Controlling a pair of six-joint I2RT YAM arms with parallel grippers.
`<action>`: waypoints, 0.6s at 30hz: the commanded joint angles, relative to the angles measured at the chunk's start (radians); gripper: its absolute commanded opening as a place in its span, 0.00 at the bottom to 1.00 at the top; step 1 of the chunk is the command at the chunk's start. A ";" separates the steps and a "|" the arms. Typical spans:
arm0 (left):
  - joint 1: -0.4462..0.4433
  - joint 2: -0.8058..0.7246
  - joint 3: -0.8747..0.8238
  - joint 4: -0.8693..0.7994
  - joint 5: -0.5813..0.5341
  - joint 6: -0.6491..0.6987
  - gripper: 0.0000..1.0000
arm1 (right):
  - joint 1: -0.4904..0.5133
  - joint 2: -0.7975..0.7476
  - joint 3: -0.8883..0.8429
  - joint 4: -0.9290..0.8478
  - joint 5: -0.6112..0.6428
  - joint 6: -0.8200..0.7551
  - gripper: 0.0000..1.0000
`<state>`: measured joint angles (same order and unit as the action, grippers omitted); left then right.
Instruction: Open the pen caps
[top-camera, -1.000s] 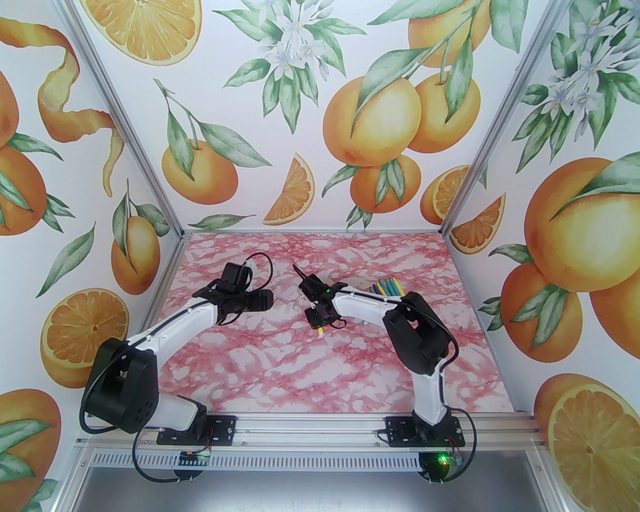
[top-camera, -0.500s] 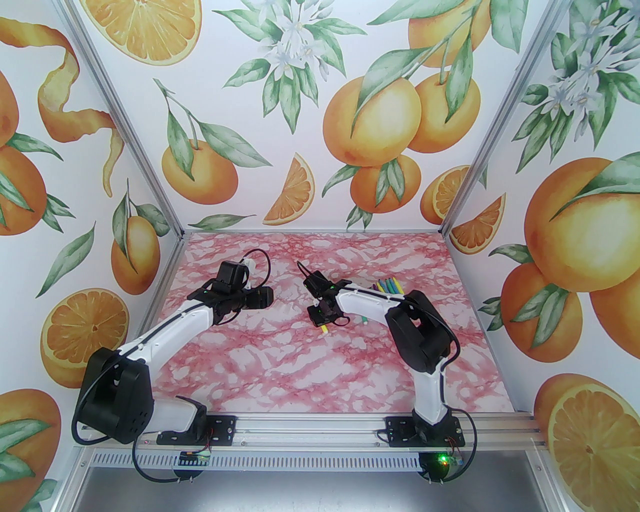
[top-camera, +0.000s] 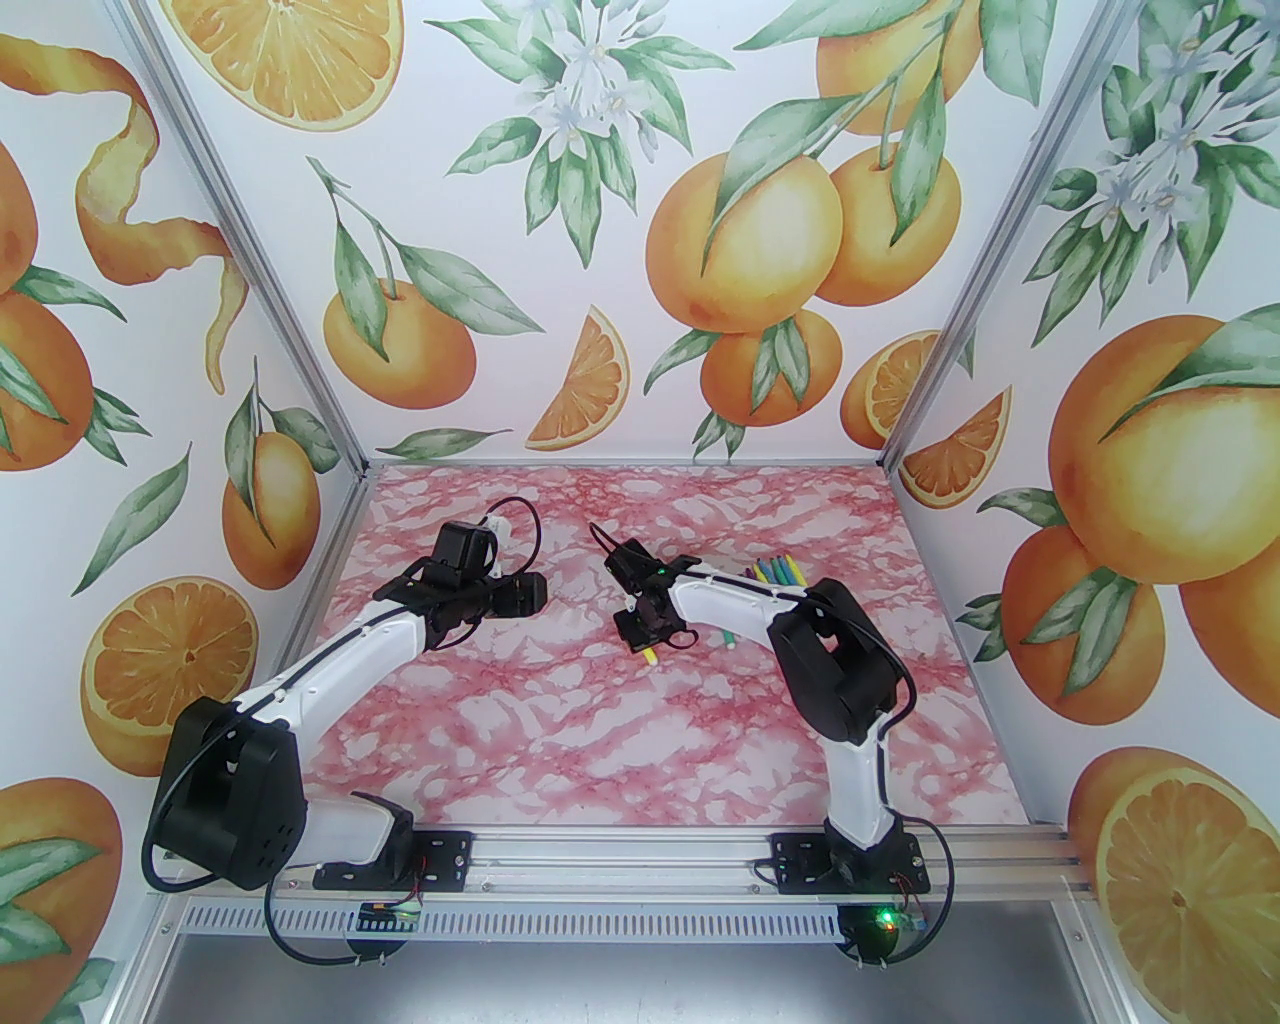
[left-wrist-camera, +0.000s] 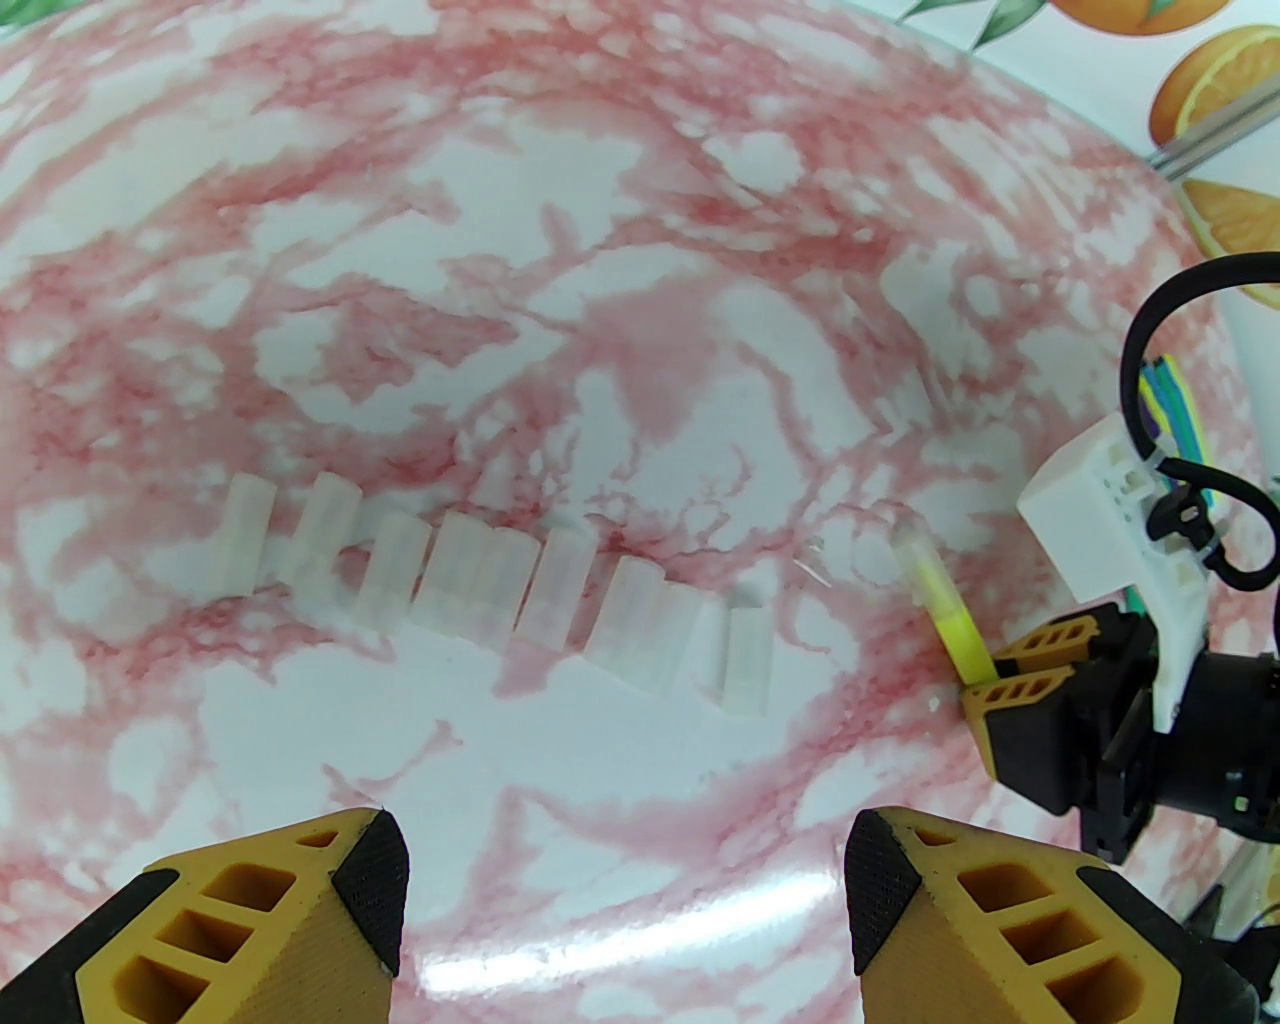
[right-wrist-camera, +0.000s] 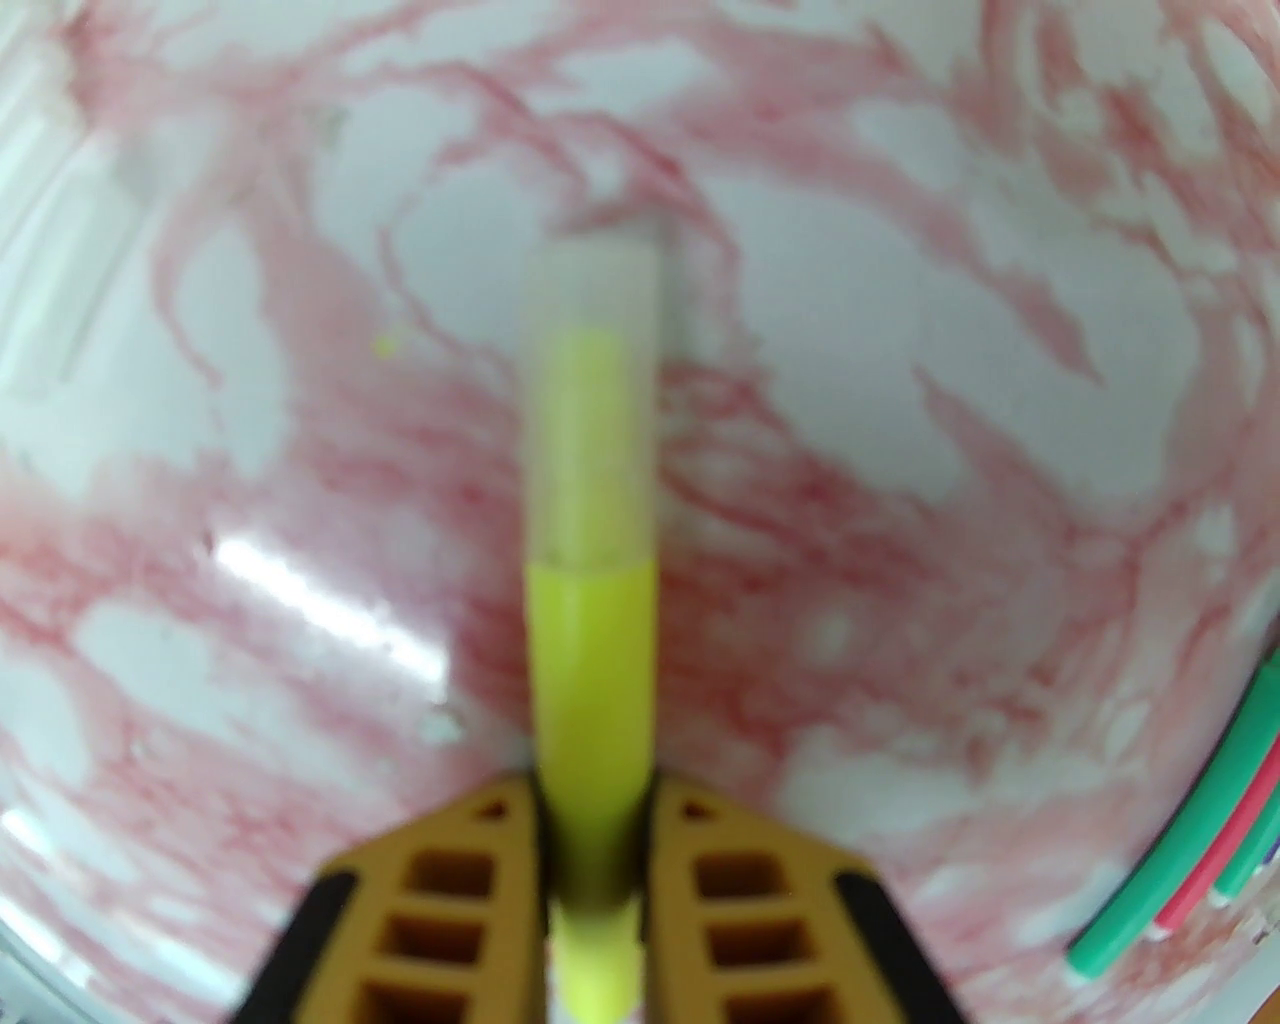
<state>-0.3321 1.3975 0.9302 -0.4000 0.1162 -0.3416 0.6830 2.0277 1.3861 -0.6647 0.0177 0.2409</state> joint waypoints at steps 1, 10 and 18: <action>0.006 -0.017 -0.017 0.030 0.032 -0.013 0.76 | -0.025 0.038 -0.007 -0.013 0.063 -0.017 0.10; 0.005 0.015 -0.040 0.132 0.149 -0.079 0.74 | -0.052 -0.104 -0.097 0.098 -0.071 -0.032 0.07; 0.005 0.059 -0.035 0.226 0.255 -0.130 0.71 | -0.093 -0.254 -0.223 0.226 -0.245 -0.049 0.06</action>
<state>-0.3321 1.4433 0.9043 -0.2520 0.3019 -0.4412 0.6003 1.8347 1.1934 -0.5209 -0.1310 0.2104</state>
